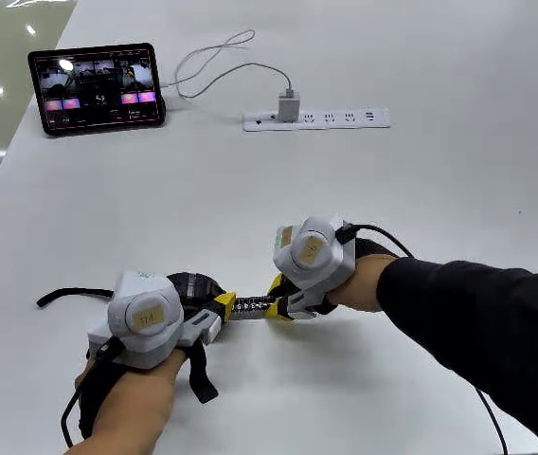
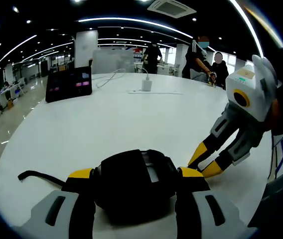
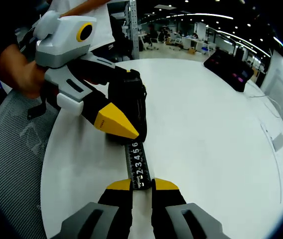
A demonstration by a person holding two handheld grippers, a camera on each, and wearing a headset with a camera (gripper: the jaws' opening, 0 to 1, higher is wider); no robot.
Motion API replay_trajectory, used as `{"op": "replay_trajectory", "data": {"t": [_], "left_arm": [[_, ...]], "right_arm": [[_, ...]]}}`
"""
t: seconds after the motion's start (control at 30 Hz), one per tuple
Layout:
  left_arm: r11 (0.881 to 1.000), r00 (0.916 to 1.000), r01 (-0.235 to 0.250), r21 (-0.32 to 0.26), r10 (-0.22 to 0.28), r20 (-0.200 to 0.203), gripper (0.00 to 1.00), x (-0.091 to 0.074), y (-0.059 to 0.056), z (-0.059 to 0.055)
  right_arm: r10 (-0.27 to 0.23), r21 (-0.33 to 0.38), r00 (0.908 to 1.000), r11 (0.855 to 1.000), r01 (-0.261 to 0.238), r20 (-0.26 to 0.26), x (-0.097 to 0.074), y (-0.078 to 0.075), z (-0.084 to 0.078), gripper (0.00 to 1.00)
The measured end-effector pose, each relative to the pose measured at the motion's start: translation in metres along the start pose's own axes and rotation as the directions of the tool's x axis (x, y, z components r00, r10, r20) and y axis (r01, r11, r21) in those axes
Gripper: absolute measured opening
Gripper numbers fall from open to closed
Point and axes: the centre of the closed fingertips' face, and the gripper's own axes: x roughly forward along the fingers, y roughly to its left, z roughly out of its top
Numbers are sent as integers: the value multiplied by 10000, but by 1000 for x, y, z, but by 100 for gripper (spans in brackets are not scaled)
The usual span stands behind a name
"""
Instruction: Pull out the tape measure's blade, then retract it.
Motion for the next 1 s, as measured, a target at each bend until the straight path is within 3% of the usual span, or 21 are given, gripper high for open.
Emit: {"op": "replay_trajectory", "data": {"t": [1.0], "left_arm": [[10000,10000,-33,-85,34,57,60,0,0,0]], "right_arm": [[163,38,9995,9999,-164,253,6,0,12,10]]}}
